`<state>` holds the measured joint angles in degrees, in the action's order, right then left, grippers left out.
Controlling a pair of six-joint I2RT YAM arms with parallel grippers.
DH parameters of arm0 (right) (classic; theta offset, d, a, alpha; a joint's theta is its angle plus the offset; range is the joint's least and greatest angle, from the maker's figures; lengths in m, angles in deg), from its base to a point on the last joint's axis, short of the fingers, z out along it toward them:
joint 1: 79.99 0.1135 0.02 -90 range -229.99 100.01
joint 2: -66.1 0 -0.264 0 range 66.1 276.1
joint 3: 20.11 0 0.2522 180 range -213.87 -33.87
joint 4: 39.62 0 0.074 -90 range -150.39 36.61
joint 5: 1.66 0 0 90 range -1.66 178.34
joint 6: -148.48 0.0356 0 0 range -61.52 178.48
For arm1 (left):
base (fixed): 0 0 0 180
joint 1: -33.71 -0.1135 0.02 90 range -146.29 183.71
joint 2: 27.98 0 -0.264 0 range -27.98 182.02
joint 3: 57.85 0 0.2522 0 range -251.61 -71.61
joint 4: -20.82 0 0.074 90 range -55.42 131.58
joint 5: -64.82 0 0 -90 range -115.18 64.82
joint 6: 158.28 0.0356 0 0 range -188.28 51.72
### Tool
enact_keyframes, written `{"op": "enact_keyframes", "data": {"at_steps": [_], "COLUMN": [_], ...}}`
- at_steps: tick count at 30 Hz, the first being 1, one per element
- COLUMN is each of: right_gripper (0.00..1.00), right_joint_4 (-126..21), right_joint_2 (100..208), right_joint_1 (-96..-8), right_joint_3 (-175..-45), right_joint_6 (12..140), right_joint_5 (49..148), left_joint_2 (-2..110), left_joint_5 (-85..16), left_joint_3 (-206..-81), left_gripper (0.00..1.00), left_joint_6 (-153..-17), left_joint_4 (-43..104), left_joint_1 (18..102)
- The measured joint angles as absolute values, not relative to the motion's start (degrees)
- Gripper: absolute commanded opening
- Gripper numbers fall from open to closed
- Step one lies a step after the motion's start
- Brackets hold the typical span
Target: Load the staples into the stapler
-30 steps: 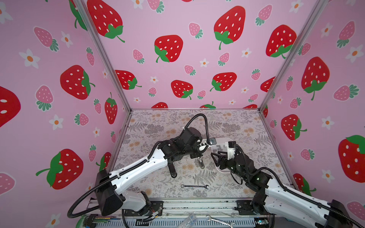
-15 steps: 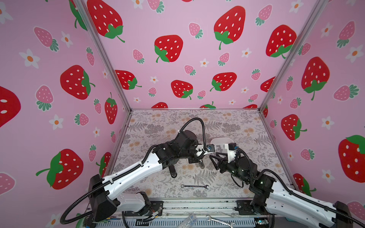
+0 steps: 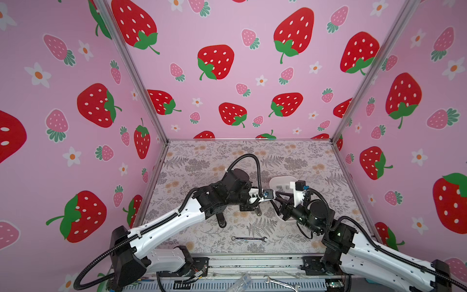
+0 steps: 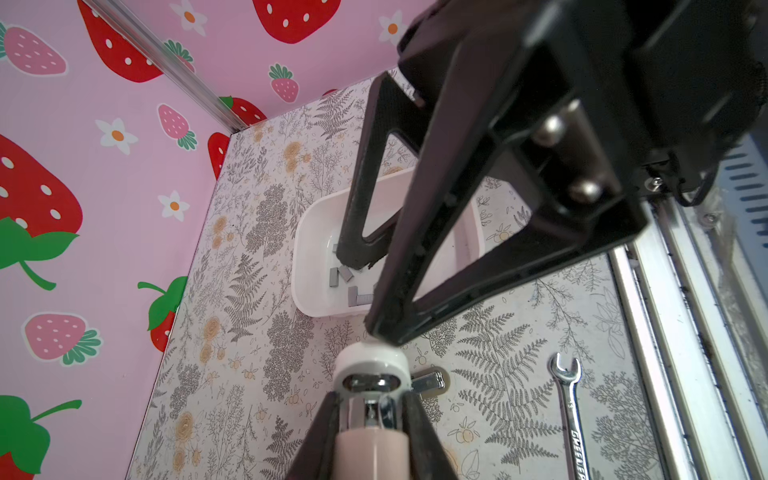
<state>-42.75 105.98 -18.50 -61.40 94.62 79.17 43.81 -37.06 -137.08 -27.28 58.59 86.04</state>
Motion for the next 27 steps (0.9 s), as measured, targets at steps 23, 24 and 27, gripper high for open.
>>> {"op": "enact_keyframes", "data": {"at_steps": [23, 24, 27], "right_gripper": [0.32, 0.32, 0.32], "right_joint_4": [-41.7, -41.6, -41.4], "right_joint_2": [111.7, 111.8, 111.9], "right_joint_1": [-18.0, -17.9, -17.9], "right_joint_3": [-63.9, -63.9, -63.8], "right_joint_6": [95.5, 95.6, 96.0], "right_joint_5": [79.2, 79.2, 79.2], "left_joint_2": [44.8, 44.8, 44.9], "left_joint_5": [-38.6, -38.5, -38.4], "left_joint_3": [-137.1, -137.1, -137.1], "left_gripper": [0.00, 0.00, 0.00], "left_joint_6": [-26.1, -26.1, -26.0], "left_joint_4": [58.9, 58.9, 58.9], "left_joint_1": [86.0, 86.0, 86.0]}}
